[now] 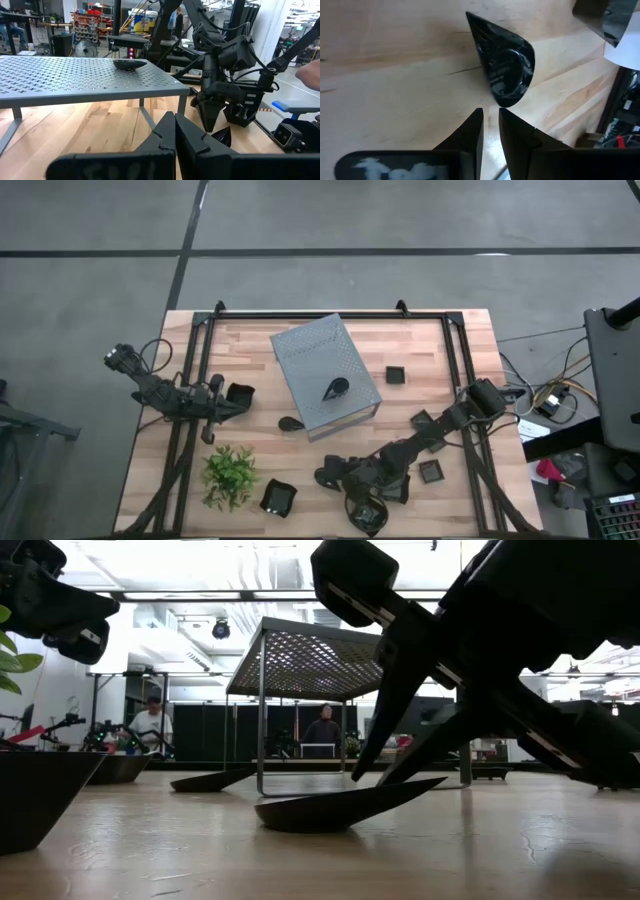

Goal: Pick & Place Mini shaped plates
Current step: Stack the drop-shaped plate on top of the drop-shaped plate on the shelf

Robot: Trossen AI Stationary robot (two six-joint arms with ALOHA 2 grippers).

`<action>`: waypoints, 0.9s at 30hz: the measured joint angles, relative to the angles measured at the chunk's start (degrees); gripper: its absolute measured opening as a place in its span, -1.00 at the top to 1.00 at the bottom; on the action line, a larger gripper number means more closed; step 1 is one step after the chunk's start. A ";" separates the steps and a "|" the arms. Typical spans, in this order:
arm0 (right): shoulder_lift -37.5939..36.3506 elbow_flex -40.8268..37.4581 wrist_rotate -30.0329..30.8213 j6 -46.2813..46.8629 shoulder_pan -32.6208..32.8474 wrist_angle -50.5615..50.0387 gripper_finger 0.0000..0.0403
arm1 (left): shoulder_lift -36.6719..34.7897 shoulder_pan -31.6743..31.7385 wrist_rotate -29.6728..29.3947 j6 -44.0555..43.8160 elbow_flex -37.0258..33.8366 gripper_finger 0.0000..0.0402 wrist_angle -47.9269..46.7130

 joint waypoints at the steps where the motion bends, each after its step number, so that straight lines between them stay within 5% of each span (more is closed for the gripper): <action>1: -0.08 0.00 0.00 0.00 0.00 -0.05 0.72 | 0.00 0.02 0.02 0.00 0.00 1.00 0.02; 27: -0.26 0.00 -5.22 -7.15 0.79 2.95 0.72 | 0.00 0.02 0.01 -0.01 0.00 1.00 0.02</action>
